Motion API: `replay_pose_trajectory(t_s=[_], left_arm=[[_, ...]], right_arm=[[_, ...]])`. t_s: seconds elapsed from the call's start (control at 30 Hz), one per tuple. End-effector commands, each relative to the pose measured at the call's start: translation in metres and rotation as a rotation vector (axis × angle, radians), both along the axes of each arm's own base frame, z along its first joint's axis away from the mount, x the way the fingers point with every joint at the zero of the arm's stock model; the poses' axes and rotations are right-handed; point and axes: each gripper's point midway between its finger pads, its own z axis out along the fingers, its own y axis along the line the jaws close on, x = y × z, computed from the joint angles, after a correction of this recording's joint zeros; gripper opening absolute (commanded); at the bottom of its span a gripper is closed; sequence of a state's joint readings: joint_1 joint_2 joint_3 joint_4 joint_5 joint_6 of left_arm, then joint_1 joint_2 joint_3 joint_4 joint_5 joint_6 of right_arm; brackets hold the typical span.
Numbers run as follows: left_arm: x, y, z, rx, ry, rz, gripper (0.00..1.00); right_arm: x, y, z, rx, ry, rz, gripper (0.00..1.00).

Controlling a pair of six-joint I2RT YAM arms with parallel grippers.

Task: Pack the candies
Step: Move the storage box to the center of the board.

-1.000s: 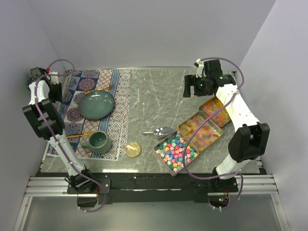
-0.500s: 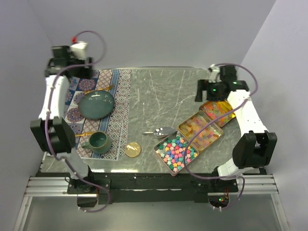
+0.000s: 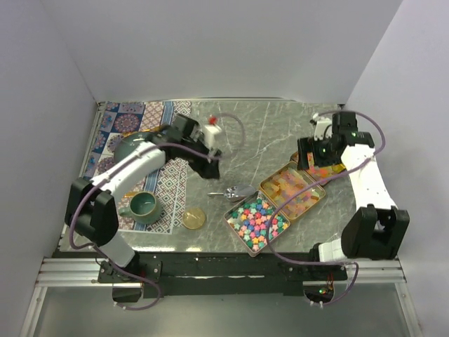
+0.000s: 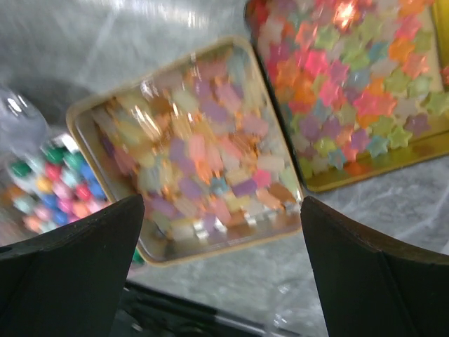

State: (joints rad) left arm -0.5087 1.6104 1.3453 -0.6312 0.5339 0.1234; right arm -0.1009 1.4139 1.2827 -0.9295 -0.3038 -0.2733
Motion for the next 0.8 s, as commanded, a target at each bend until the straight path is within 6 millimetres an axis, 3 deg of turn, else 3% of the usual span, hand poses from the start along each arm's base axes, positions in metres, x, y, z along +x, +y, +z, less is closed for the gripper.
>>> replay_pose_trajectory(t_s=[0.0,0.1,0.33,0.57,0.67,0.77], left_arm=[[-0.019,-0.023,-0.01,-0.021,-0.029,-0.109,0.79],[-0.032,-0.027,-0.02,-0.004,-0.027,-0.146,0.79],[-0.065,-0.042,-0.046,0.011,0.006,-0.203,0.79],[-0.06,-0.056,-0.052,0.029,0.031,-0.152,0.78],[-0.058,-0.054,-0.066,0.056,0.066,-0.092,0.76],[-0.061,-0.057,-0.078,0.056,0.098,-0.101,0.73]], right_arm=[[-0.03,-0.014,-0.014,-0.168,-0.057,0.208,1.0],[-0.025,-0.026,-0.022,-0.265,-0.131,0.229,1.0],[-0.013,-0.033,-0.037,-0.312,-0.119,0.296,1.0],[0.015,-0.046,-0.061,-0.384,-0.116,0.311,1.0],[0.024,-0.048,-0.084,-0.374,-0.047,0.338,0.9],[0.033,-0.048,-0.092,-0.349,-0.004,0.343,0.79]])
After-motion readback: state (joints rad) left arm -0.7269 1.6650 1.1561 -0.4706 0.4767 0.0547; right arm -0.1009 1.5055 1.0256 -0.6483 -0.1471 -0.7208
